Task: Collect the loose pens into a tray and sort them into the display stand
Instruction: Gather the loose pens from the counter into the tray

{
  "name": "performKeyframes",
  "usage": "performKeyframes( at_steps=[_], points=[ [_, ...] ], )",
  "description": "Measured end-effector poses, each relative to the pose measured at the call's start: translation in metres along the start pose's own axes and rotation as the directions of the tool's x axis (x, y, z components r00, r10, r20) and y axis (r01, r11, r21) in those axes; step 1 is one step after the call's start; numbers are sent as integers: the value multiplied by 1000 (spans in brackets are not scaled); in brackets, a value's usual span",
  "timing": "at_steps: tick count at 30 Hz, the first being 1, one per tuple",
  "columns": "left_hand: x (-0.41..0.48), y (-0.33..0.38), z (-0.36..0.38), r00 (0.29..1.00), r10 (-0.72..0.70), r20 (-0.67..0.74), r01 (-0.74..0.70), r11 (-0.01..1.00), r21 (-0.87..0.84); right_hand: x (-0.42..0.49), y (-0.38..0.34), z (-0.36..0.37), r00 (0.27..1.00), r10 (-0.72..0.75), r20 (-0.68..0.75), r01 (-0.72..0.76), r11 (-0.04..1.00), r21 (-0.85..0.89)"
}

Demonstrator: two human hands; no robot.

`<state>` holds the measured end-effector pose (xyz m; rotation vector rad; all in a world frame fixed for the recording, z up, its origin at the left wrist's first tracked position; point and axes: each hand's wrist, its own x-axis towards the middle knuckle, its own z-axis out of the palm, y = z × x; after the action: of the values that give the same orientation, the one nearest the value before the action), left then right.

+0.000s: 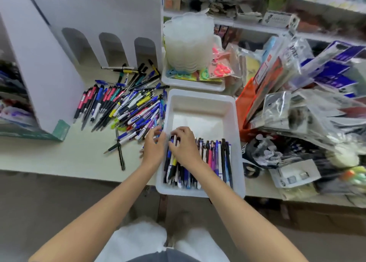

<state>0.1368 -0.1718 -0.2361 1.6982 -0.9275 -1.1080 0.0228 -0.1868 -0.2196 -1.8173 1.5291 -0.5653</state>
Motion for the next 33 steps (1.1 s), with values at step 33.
performKeyframes(
  at_steps=[33],
  points=[
    [70, 19, -110, 963, 168, -211, -120, 967, 224, 26, -47, 0, 951, -187, -246, 182, 982, -44]
  ],
)
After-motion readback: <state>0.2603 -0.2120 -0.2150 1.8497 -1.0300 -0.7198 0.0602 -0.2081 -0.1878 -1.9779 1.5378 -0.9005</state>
